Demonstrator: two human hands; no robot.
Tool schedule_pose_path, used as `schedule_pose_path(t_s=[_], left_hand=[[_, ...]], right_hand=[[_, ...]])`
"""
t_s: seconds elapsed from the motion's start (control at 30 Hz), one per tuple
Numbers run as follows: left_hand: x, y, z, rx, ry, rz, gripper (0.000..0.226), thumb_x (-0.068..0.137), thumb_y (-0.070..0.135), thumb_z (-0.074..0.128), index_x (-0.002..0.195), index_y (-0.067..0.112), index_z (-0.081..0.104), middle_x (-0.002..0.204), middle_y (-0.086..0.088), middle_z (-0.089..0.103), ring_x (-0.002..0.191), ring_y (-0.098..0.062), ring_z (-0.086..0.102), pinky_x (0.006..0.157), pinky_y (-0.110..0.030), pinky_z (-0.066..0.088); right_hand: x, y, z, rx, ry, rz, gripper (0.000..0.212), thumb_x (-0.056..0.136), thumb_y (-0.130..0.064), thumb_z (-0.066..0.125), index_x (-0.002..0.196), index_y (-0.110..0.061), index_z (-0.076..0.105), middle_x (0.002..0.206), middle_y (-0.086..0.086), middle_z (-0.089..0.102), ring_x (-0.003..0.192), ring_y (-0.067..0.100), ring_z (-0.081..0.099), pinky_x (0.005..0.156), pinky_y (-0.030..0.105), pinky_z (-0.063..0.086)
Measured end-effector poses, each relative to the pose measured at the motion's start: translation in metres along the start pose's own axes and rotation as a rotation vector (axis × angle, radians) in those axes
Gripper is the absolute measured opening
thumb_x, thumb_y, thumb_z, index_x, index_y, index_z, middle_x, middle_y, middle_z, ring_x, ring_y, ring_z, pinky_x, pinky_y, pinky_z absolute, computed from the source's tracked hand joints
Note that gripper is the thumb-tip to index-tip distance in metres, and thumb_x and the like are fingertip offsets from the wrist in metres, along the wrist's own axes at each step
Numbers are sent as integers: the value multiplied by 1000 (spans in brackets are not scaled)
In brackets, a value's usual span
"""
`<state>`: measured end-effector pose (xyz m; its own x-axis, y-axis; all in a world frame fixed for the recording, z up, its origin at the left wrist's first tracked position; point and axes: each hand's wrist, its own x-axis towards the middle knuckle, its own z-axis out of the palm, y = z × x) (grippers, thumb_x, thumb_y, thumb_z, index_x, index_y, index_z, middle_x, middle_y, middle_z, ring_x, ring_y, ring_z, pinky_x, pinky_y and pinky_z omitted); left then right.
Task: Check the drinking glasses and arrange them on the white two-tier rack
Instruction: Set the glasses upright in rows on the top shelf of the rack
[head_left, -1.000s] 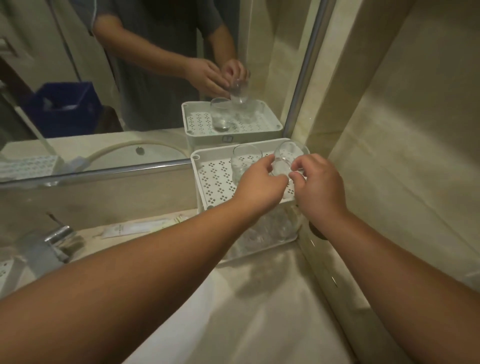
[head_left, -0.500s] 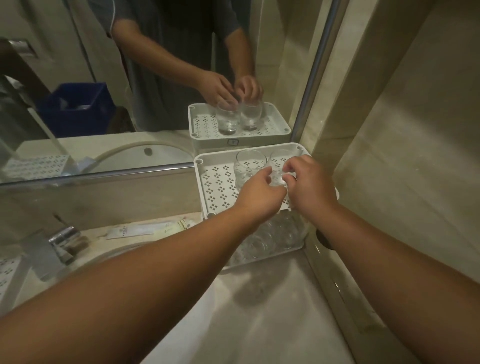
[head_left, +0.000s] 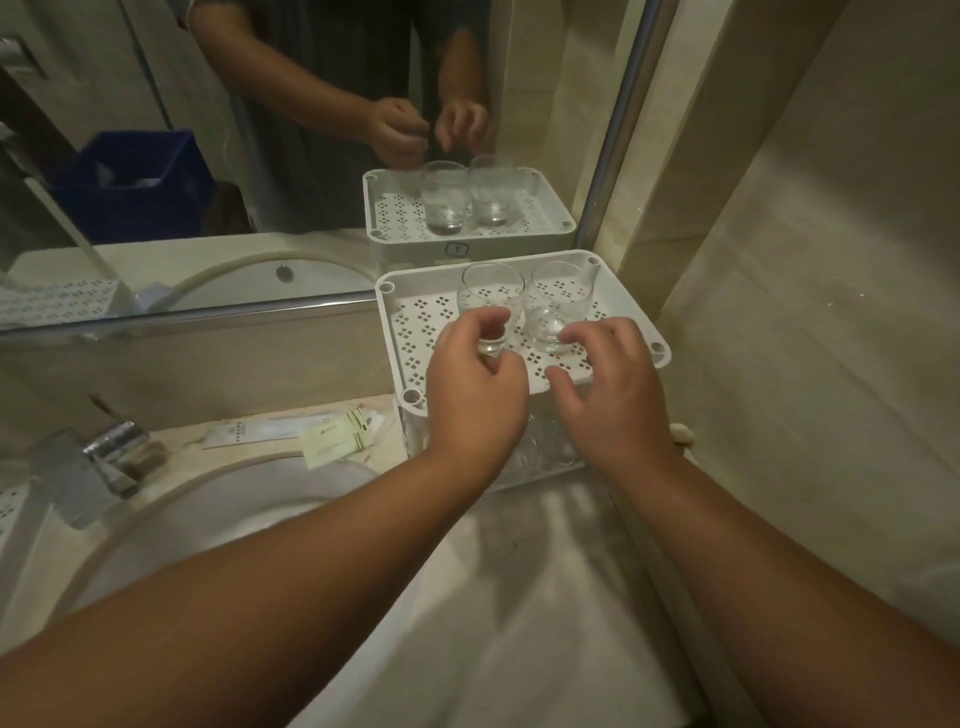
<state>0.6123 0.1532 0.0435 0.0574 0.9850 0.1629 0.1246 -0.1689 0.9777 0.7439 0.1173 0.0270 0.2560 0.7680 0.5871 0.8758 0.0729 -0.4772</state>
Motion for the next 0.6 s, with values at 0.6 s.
schedule_pose_path(t_s=[0.6], left_hand=[[-72,-105,-6,143,-134,-399,38,85,7,54,113,33,57,110,14,59,103,-9,61,86,-25,49]], right_hand=[[-75,29,77,-251,-639,245,62,87,-35,67,142,-22,41,138,10,44,122,29,49,95,35,45]])
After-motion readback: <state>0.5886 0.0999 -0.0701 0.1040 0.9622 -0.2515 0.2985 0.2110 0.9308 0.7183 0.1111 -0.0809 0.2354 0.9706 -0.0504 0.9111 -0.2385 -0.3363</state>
